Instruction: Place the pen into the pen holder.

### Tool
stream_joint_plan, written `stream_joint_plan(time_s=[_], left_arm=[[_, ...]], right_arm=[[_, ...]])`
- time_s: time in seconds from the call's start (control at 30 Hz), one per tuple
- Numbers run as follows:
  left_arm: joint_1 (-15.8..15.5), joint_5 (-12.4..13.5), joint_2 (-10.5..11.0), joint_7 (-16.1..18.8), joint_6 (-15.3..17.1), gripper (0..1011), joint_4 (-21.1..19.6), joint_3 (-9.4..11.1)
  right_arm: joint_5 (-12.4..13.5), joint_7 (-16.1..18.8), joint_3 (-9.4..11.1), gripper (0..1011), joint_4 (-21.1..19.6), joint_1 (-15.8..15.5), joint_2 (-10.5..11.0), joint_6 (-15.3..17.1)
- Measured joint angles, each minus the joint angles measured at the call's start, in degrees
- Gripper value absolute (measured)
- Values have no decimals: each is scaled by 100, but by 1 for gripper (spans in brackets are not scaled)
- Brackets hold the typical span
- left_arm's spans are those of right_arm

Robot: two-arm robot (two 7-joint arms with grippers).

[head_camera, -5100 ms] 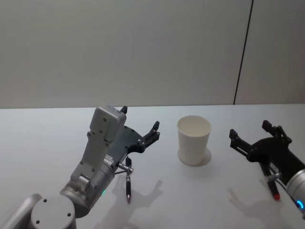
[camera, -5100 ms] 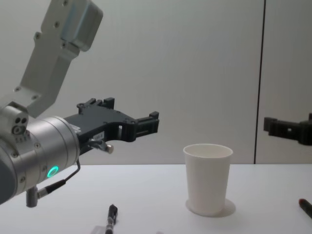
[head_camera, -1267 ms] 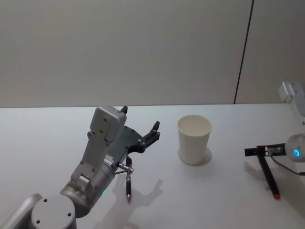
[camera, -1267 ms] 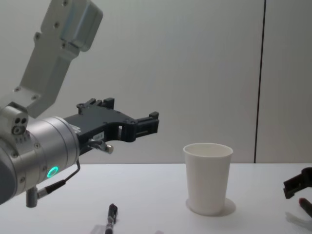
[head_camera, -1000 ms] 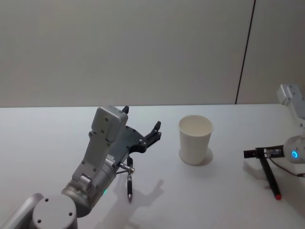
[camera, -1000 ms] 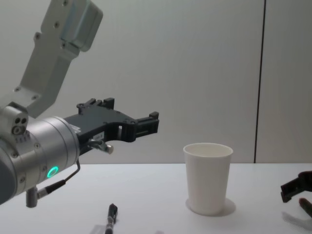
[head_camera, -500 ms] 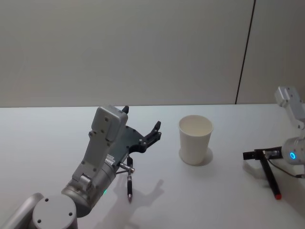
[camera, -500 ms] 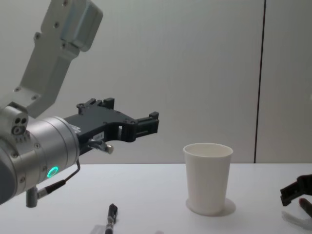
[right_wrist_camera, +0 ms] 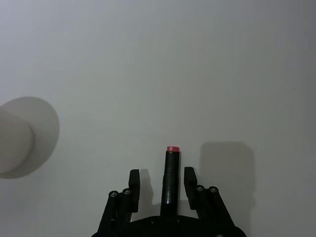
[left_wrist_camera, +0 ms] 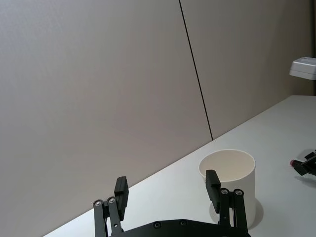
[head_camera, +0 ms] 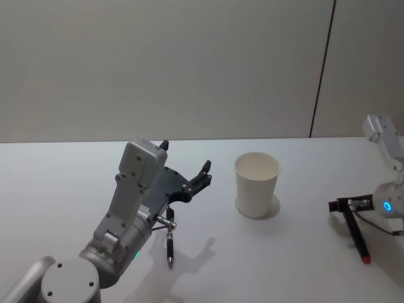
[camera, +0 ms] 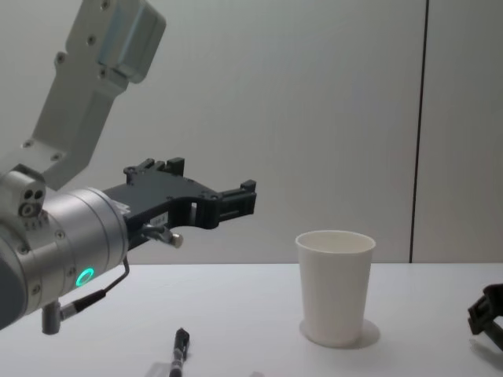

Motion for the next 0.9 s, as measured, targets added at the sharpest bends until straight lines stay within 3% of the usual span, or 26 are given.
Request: stream_joint_plan(time_s=[0.2, 0.4, 0.9], left_arm=[[0, 0, 0, 0, 0, 1003, 0, 0], [0, 0, 0, 0, 1, 1003, 0, 0], [0, 0, 0, 0, 0, 1003, 0, 0]], right_arm=[[-72, 19, 10, 446, 18, 0, 8, 41], [-165, 51, 26, 201, 83, 12, 17, 81], [-307, 101, 54, 168, 151, 26, 17, 90]])
